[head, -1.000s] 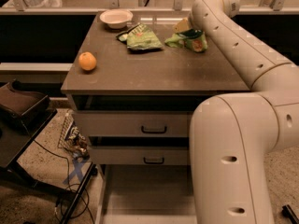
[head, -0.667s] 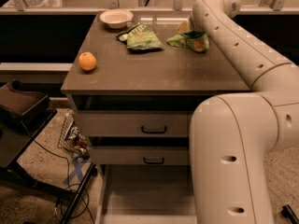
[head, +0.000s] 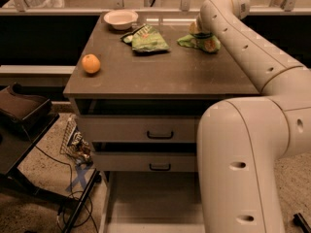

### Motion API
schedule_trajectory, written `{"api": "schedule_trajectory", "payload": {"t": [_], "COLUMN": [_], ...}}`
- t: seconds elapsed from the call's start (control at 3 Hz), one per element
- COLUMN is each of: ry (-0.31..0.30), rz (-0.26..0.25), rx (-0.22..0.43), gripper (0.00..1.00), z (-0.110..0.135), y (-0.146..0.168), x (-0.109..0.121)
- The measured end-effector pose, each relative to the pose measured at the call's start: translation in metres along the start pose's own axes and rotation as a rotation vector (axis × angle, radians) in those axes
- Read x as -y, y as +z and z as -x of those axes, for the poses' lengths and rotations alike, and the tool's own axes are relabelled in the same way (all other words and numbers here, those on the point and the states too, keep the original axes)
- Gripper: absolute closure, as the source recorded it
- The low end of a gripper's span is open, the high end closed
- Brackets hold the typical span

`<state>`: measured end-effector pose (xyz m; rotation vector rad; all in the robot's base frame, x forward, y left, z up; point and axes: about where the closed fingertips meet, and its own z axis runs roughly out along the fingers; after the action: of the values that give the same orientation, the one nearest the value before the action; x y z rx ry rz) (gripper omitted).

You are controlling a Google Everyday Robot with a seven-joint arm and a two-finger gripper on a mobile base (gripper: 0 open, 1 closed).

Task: Place green rice chip bag into bottom drawer

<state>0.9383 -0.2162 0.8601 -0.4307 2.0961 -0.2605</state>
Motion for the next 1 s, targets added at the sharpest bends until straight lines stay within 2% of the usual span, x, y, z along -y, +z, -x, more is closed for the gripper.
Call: {"api": "schedule_trajectory", "payload": {"t": [0.33, 1.0], "ry": [0.000, 0.000], "rz": [0.000, 0.000], "rx": [0.000, 0.000], "gripper": [1.00, 1.00], "z": [0.0003, 0.0011], "y": [-0.0002, -0.0007], "x": [0.0001, 0.0003]}}
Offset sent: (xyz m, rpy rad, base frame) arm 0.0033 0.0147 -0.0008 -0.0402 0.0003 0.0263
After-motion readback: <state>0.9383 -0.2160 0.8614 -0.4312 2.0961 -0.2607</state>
